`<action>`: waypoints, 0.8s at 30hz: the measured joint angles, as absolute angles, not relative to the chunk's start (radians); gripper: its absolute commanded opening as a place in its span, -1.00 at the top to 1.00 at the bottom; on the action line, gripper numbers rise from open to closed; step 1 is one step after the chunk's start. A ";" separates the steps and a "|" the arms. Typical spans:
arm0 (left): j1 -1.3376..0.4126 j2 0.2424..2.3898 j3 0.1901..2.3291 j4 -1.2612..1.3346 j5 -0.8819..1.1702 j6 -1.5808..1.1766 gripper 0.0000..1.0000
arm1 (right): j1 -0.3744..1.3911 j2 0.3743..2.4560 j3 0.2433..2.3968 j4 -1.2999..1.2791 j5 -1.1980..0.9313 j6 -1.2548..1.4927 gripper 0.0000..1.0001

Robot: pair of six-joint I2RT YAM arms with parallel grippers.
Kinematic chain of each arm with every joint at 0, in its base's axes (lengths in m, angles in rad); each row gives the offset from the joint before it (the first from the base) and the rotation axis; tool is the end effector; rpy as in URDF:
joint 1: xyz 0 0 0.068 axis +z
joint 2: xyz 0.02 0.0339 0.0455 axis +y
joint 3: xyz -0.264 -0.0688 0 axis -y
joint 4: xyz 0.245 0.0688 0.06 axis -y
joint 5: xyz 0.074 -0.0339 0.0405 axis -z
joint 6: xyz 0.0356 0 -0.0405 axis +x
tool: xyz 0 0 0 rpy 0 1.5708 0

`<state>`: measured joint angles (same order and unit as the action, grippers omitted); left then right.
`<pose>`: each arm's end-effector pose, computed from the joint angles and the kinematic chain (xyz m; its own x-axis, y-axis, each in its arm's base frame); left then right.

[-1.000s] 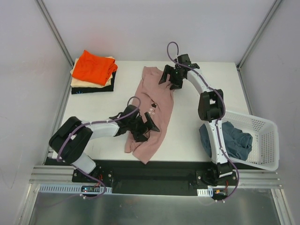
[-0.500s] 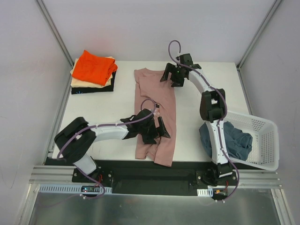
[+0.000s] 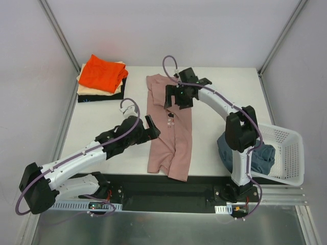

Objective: Fold and stack the t-shirts
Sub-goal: Rotate the tshirt 90 degrees

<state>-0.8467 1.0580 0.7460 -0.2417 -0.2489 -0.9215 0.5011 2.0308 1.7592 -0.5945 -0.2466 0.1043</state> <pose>0.1618 -0.1697 0.2684 -0.6783 -0.3982 -0.6175 0.0776 0.7968 -0.5992 0.3989 0.2284 0.2595 -0.7275 -0.2833 -0.6249 -0.5317 0.8084 0.2524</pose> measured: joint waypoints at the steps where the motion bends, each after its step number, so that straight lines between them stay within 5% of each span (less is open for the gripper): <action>1: -0.804 1.034 0.732 -0.253 -0.248 -0.915 -0.99 | 0.533 2.027 1.730 -0.596 -0.238 0.108 -0.93; 7: -0.568 0.981 0.639 -0.307 -0.216 -0.891 -0.99 | 0.623 2.049 1.664 -0.616 -0.168 0.132 -0.93; 24: -0.509 1.223 0.626 -0.271 0.017 -0.866 -0.99 | 0.546 2.338 1.982 -0.690 -0.086 0.191 -0.93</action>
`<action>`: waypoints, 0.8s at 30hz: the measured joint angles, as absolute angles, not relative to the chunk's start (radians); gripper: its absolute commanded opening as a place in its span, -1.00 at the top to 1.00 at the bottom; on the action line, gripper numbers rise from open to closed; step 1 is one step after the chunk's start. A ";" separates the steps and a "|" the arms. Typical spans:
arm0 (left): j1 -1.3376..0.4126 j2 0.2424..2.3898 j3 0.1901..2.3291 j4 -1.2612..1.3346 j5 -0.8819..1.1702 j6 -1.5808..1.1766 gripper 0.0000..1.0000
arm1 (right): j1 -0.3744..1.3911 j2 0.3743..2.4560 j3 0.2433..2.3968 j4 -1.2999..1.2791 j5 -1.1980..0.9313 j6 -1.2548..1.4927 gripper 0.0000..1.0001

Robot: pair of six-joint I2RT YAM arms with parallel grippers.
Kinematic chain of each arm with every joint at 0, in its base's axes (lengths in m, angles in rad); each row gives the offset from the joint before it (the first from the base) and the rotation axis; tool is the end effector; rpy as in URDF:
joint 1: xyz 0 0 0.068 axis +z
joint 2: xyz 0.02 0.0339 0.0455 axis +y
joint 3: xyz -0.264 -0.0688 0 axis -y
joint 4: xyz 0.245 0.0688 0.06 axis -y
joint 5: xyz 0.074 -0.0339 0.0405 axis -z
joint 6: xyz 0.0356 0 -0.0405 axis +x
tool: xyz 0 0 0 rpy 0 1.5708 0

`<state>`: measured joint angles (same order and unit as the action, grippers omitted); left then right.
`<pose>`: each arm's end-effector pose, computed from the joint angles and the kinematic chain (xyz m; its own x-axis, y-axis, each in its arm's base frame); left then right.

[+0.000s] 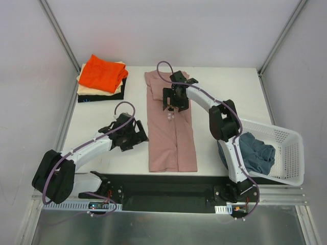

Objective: Fold and stack the t-shirts
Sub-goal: Rotate the tshirt 90 degrees

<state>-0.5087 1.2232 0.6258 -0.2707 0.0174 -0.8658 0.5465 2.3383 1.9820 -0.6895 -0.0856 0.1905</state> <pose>0.2069 -0.1161 0.1899 -0.8103 -0.4201 -0.4087 -0.1857 0.8454 -0.5008 0.4330 0.2670 0.1795 -0.8309 -0.2846 -0.4781 -0.4044 0.8991 0.1675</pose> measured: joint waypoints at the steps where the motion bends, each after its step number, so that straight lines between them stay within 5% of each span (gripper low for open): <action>1: -0.509 1.234 0.626 -0.263 0.029 -0.866 -0.98 | 0.540 2.353 2.006 -0.688 -0.087 0.191 -0.93; 8: -0.509 1.297 0.625 -0.241 0.139 -0.868 -0.94 | 0.522 2.384 2.057 -0.665 -0.098 0.190 -0.93; 15: -0.530 1.265 0.573 -0.217 0.233 -0.892 -0.72 | 0.550 2.255 1.887 -0.627 -0.091 0.152 -0.93; 24: -0.684 1.169 0.475 -0.215 0.273 -0.973 -0.22 | 0.610 1.706 1.463 -0.495 -0.031 0.144 -0.93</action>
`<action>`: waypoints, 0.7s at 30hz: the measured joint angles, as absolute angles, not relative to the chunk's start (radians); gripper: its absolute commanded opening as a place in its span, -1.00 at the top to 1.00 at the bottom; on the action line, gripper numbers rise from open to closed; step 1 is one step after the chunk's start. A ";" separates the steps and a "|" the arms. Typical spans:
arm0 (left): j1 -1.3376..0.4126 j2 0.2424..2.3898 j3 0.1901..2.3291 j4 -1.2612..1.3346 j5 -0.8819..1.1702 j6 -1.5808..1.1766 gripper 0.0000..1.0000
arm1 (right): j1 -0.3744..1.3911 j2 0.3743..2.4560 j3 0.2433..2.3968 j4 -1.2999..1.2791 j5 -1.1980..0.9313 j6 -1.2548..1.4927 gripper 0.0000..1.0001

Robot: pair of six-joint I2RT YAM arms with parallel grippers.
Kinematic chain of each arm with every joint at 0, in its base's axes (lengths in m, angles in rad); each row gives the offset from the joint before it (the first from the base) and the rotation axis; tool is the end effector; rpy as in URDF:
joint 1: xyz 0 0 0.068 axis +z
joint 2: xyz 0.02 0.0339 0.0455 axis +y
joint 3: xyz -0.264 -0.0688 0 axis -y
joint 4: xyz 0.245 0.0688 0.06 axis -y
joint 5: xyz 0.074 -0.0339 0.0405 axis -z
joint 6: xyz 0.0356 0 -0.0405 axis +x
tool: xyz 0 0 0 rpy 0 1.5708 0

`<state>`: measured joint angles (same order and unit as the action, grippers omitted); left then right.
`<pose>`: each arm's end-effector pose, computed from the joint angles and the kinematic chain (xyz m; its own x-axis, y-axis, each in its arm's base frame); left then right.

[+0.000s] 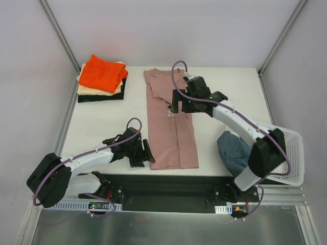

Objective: Fold and stack the t-shirts
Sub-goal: Rotate the tshirt 90 degrees, then grab the bottom of the folded rectangular tshirt with both arms

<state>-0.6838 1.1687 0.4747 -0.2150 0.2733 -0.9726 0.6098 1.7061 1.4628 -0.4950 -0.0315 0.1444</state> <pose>0.1567 -0.1401 0.1604 -0.9533 -0.2495 -0.1701 -0.0904 0.7732 -0.6277 0.3182 0.2236 0.3005 -0.6311 -0.2655 -0.7289 -0.5060 0.8531 0.1274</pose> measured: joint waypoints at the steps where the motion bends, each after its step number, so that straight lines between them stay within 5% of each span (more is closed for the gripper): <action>1: -0.702 1.168 0.468 -0.215 0.276 -0.985 -0.15 | 0.607 1.632 1.396 -0.469 -0.022 0.150 -0.93; 8: -0.755 1.178 0.460 -0.215 0.278 -1.021 0.31 | 0.600 1.491 1.101 -0.423 0.007 0.195 -0.93; 14: -0.782 1.234 0.463 -0.208 0.293 -1.036 0.50 | 0.600 1.467 0.995 -0.437 0.010 0.206 -0.93; 18: -0.799 1.276 0.482 -0.197 0.299 -1.043 1.00 | 0.600 1.428 0.958 -0.430 -0.006 0.205 -0.93; 21: -0.799 1.299 0.487 -0.190 0.305 -1.044 1.00 | 0.601 1.406 0.932 -0.430 -0.020 0.198 -0.93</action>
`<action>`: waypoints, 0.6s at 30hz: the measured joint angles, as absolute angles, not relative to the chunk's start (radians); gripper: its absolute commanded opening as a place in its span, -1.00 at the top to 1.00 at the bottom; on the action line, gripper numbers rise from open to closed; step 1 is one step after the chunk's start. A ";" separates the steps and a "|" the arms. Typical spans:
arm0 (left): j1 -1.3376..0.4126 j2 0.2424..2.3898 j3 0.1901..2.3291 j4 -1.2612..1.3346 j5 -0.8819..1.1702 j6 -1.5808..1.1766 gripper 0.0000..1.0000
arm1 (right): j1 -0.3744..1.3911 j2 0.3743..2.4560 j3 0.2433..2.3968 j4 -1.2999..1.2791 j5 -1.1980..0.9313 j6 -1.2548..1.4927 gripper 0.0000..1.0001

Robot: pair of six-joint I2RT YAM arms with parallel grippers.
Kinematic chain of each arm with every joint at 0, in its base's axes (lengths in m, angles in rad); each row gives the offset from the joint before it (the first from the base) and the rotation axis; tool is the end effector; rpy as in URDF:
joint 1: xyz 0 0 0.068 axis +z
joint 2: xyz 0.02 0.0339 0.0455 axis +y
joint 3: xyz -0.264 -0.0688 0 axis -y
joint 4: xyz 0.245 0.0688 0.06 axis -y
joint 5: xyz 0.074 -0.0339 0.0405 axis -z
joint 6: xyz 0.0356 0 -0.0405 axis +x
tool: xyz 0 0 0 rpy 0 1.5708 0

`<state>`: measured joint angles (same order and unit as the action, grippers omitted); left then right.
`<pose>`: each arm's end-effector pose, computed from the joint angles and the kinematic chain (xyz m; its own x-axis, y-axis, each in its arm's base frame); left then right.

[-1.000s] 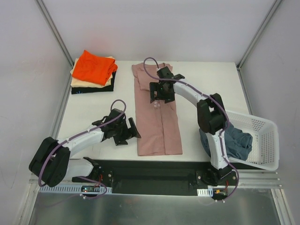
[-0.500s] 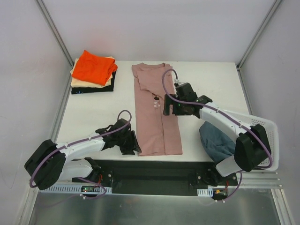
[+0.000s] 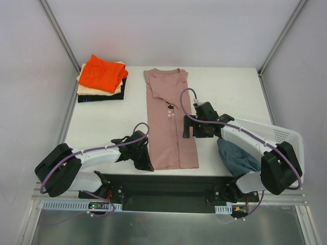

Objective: Fold and stack the t-shirts
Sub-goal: Grab the bottom of the folded rectangular tshirt with both arms

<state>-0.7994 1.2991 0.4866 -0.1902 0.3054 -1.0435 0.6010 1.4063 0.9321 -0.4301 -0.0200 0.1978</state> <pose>0.1452 -0.1647 0.1402 -0.9840 -0.1702 -0.0517 -0.1070 0.7984 -0.5925 0.2387 0.1645 0.2293 -0.7487 -0.2751 -0.6031 -0.4369 0.8890 0.1369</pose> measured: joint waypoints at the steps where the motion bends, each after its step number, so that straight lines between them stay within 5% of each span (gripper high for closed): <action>1: -0.799 1.300 0.487 -0.190 0.306 -1.044 1.00 | 0.601 1.401 0.926 -0.431 -0.023 0.196 -0.93; 18: -0.800 1.071 0.395 -0.309 0.170 -1.114 1.00 | 0.858 1.233 0.838 -0.648 -0.085 0.067 -0.98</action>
<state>-0.7998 1.0714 0.3954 -0.3092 0.1703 -1.1141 0.8581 1.2331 0.8375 -0.6479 -0.0853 0.0666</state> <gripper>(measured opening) 0.009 0.979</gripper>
